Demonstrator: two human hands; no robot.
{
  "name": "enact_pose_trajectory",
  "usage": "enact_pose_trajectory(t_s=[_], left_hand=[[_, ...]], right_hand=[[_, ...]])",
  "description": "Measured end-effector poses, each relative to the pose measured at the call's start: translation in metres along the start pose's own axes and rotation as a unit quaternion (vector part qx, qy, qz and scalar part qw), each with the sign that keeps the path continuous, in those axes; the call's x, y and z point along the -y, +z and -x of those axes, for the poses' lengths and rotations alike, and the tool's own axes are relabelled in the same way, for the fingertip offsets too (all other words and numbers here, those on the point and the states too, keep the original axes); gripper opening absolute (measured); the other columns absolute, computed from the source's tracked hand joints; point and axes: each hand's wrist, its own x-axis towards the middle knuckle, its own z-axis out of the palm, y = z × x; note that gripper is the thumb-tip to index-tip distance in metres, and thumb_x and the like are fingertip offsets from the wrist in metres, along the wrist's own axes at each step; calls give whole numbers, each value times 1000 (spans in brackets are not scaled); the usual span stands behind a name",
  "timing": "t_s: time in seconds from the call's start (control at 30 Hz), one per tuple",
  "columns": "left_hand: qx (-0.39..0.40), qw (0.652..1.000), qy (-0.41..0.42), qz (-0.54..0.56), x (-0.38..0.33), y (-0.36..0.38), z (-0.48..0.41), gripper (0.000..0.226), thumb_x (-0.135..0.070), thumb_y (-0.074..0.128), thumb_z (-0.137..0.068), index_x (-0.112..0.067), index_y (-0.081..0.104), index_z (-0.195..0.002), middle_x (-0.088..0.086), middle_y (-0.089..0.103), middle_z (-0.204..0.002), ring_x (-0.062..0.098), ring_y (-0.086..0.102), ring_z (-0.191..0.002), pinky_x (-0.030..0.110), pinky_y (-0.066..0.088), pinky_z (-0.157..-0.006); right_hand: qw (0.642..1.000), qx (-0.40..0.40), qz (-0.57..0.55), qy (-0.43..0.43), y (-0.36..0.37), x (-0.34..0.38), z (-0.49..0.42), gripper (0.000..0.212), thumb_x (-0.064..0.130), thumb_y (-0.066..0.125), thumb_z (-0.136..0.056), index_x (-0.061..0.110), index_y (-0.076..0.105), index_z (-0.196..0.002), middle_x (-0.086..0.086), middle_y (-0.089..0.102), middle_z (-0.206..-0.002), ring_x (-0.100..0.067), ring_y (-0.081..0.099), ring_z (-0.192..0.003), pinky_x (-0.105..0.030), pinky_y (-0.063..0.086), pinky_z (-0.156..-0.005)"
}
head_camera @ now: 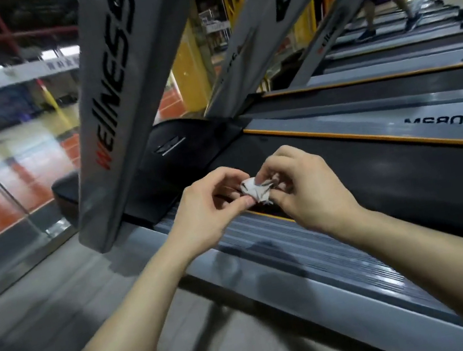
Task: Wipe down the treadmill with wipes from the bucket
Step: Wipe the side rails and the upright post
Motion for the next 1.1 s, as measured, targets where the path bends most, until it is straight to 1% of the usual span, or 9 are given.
enact_pose_trajectory(t_s=[0.23,0.33,0.43,0.57,0.7,0.83,0.97,1.03,1.1], left_hand=[[-83,967,69,-229,-19,-79,-30,43,-40,83,-89,-35,67,-129,-17,73,-113,1,69,-104,38,59,-93],[-152,941,82,-292,-16,-105,-40,43,-49,78,-87,-35,66,-127,-16,70,-118,6,67,-110,41,58,-96],[-218,911,86,-339,-12,-117,-54,52,-53,80,-85,-31,63,-129,-9,63,-125,16,62,-118,44,56,-93],[-309,884,116,-332,-16,-117,-77,71,-50,86,-80,-23,55,-137,2,49,-133,26,53,-124,49,52,-102],[-367,865,140,-312,-29,-114,-100,95,-53,87,-77,-21,42,-154,8,39,-154,29,41,-143,53,39,-119],[-356,884,132,-271,-51,-115,-118,123,-68,81,-72,-30,16,-169,7,14,-174,30,19,-160,56,22,-130],[-334,909,124,-217,-84,-120,-128,123,-71,49,-64,-34,1,-171,3,-6,-179,22,-1,-164,54,9,-133],[-332,910,131,-211,-103,-122,-132,126,-65,30,-54,-32,1,-171,5,-8,-179,22,-6,-165,52,4,-134],[-326,912,145,-203,-120,-122,-136,129,-62,24,-49,-30,2,-172,7,-7,-179,23,-8,-166,51,2,-133]], right_hand=[[992,-97,16,-82,-15,32,-59,20,8,77,-87,22,69,-100,8,55,-108,-11,57,-81,-33,51,-79],[983,-128,44,-127,-25,44,-77,20,7,74,-88,18,68,-103,4,58,-110,-19,61,-89,-40,54,-81],[970,-158,88,-164,-32,55,-96,28,4,72,-88,18,68,-111,2,58,-114,-24,62,-95,-37,51,-77],[948,-192,137,-213,-40,69,-122,26,3,72,-90,18,70,-112,-1,58,-114,-24,60,-92,-37,52,-70],[925,-226,172,-254,-49,83,-144,18,5,69,-90,15,71,-105,-4,59,-111,-26,59,-93,-41,52,-66],[871,-266,251,-329,-61,97,-158,17,10,66,-89,12,73,-103,-9,63,-105,-33,58,-96,-48,48,-81],[834,-317,275,-358,-86,114,-167,8,12,69,-95,8,73,-100,-13,66,-110,-36,60,-96,-49,46,-81],[825,-314,290,-370,-103,120,-174,5,7,70,-92,4,71,-97,-15,65,-108,-38,60,-95,-51,48,-81],[821,-296,300,-385,-122,123,-181,6,1,70,-88,3,68,-94,-17,63,-104,-38,59,-91,-52,50,-80]])
